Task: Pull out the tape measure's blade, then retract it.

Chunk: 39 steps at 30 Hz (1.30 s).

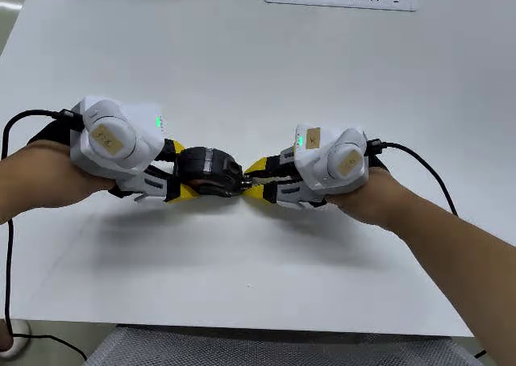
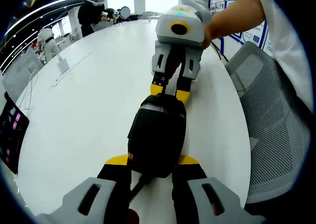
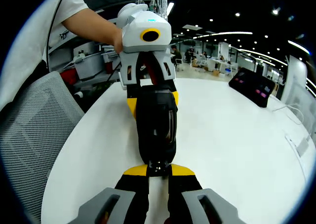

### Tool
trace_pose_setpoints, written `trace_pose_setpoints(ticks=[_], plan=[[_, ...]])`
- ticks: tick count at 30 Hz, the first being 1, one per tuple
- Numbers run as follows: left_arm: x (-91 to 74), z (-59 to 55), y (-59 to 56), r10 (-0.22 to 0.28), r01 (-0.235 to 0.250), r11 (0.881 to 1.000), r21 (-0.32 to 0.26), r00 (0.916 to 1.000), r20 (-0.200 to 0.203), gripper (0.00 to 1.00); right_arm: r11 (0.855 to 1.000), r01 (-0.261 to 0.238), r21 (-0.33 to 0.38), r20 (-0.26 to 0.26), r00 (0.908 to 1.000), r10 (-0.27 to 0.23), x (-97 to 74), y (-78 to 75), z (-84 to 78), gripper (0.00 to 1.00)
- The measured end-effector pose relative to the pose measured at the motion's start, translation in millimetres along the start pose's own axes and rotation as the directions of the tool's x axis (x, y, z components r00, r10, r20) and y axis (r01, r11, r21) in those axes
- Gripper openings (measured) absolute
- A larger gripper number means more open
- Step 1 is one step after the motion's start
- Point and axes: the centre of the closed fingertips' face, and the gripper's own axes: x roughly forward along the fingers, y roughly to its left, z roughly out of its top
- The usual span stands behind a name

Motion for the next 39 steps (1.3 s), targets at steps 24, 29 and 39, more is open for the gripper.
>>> trace_pose_setpoints(ticks=[24,29,39], plan=[[0.9,1.4,-0.9,0.002,-0.001,1.0,-0.02,0.9999,0.015,0.26,1.0,0.002,-0.007,-0.023,0.9997,-0.003,-18.4,-2.4,-12.7,0.1],[0.9,1.2,-0.5,0.004,-0.004,1.0,-0.014,0.9999,0.01,0.26,1.0,0.001,-0.004,-0.023,0.9997,-0.001,-20.4,-1.8,-13.9,0.1],[0.1,1.2,-1.0,0.002,-0.002,1.0,-0.018,0.9999,0.015,0.26,1.0,0.007,-0.001,-0.036,0.9993,-0.007,-27.8,-3.1,-20.7,0.1]])
